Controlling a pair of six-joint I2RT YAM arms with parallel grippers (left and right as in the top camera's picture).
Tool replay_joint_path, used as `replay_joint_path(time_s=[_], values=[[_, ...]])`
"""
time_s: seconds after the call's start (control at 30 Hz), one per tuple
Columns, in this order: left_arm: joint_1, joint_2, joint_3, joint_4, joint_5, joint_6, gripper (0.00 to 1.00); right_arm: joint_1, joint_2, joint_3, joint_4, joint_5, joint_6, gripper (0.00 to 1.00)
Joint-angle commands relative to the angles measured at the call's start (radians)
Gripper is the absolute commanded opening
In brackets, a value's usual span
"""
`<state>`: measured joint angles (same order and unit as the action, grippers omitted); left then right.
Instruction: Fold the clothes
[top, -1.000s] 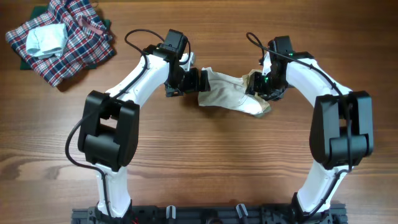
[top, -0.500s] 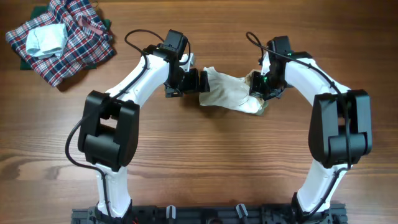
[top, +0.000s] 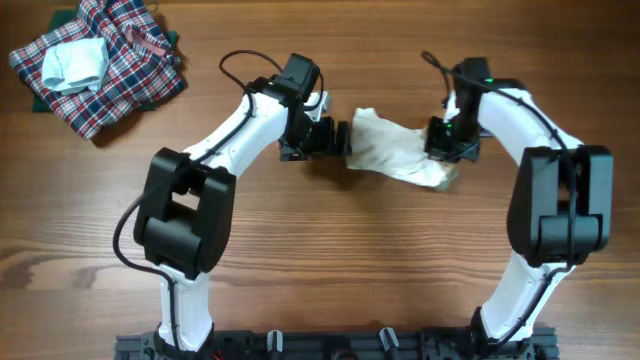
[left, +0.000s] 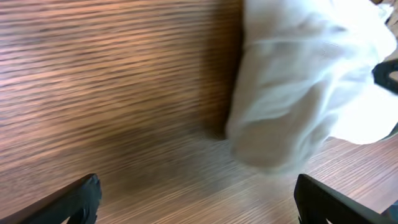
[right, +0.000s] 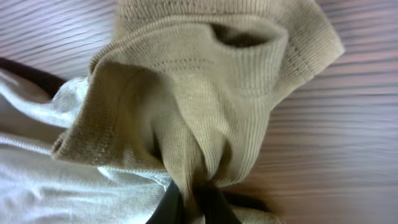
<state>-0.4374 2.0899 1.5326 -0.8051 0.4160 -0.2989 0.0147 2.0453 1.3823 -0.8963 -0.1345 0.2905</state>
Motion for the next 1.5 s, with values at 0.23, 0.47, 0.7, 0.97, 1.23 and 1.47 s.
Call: replay_joint_path(time_s=[0.23,0.47,0.7,0.97,1.23,1.47], values=[[-0.01,-0.031,0.01,0.019,0.013,-0.012,1.0,-0.016,0.042,0.13,-0.113,0.12,-0.011,0.04],[-0.01,-0.031,0.01,0.031,0.012,-0.011,1.0,0.026,0.036,0.247,-0.204,0.093,0.027,0.04],[-0.01,-0.031,0.01,0.03,0.009,-0.011,1.0,0.113,0.036,0.256,-0.194,0.064,0.036,0.04],[-0.01,-0.031,0.01,0.03,0.009,-0.011,1.0,0.201,0.036,0.256,-0.136,0.064,0.061,0.04],[-0.01,-0.031,0.01,0.03,-0.019,-0.023,1.0,0.23,0.036,0.256,-0.11,0.08,0.104,0.04],[-0.01,-0.029,0.006,0.048,-0.026,-0.023,1.0,0.222,0.036,0.256,-0.14,0.208,0.105,0.04]])
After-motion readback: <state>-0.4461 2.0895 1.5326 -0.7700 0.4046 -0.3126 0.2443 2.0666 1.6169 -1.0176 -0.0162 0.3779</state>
